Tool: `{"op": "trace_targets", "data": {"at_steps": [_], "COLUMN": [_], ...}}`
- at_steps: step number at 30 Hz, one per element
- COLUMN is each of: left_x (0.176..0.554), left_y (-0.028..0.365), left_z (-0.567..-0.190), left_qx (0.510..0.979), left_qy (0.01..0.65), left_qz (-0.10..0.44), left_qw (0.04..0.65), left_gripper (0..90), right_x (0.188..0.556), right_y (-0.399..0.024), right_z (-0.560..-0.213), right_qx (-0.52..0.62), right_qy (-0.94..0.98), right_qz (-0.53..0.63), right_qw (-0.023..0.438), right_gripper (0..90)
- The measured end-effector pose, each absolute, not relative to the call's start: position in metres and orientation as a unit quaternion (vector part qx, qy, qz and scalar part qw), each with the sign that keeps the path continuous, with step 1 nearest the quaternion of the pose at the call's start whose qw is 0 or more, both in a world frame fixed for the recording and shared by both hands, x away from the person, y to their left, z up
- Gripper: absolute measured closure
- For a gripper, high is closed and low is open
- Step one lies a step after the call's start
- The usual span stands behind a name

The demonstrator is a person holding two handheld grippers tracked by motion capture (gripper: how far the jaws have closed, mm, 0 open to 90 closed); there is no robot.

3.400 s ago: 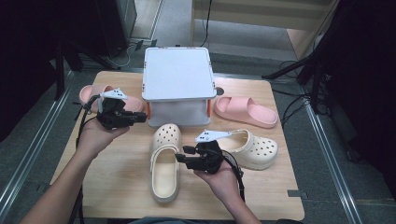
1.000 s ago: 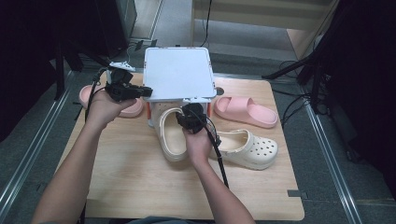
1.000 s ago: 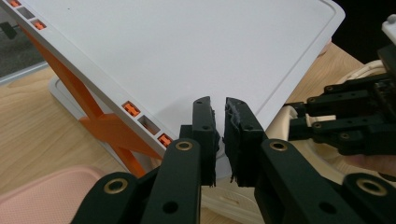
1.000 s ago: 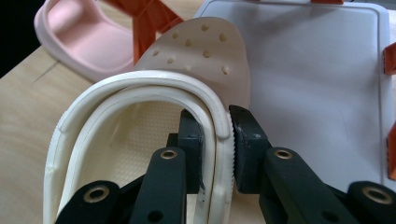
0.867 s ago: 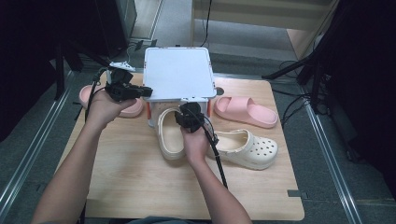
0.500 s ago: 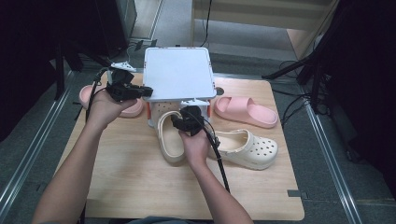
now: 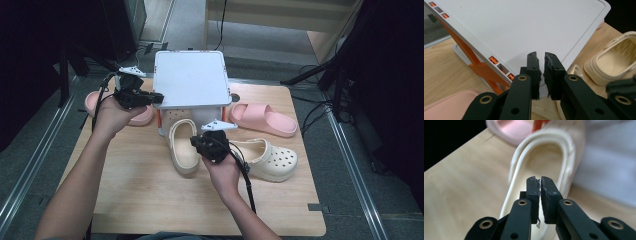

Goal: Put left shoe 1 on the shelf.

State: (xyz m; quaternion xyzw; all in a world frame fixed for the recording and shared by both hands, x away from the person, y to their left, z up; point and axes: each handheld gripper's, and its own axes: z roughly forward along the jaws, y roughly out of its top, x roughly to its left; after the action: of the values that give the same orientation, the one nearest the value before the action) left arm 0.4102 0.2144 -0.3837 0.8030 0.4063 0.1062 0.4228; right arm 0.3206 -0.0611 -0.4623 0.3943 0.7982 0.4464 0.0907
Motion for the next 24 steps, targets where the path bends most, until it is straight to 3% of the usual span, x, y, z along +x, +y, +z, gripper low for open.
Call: {"op": "trace_targets", "data": {"at_steps": [11,17,24], "left_x": [0.41,0.41,0.411], "left_y": [0.214,0.214,0.215], "left_z": [-0.383,-0.383,-0.383], "left_qx": [0.803,0.804,0.8], "left_qy": [0.407,0.407,0.411], "left_qz": [0.106,0.106,0.097], "left_qw": [0.422,0.421,0.426], "left_gripper": [81.1,80.2,78.2], "right_x": [0.272,0.272,0.28], "right_y": [-0.065,-0.058,-0.048], "right_z": [-0.494,-0.517,-0.519], "right_qx": [0.362,0.355,0.346], "right_qy": [0.835,0.856,0.863], "right_qz": [0.412,0.373,0.362], "right_qw": [0.049,0.04,0.06], "right_gripper": [90.0,90.0,90.0]}}
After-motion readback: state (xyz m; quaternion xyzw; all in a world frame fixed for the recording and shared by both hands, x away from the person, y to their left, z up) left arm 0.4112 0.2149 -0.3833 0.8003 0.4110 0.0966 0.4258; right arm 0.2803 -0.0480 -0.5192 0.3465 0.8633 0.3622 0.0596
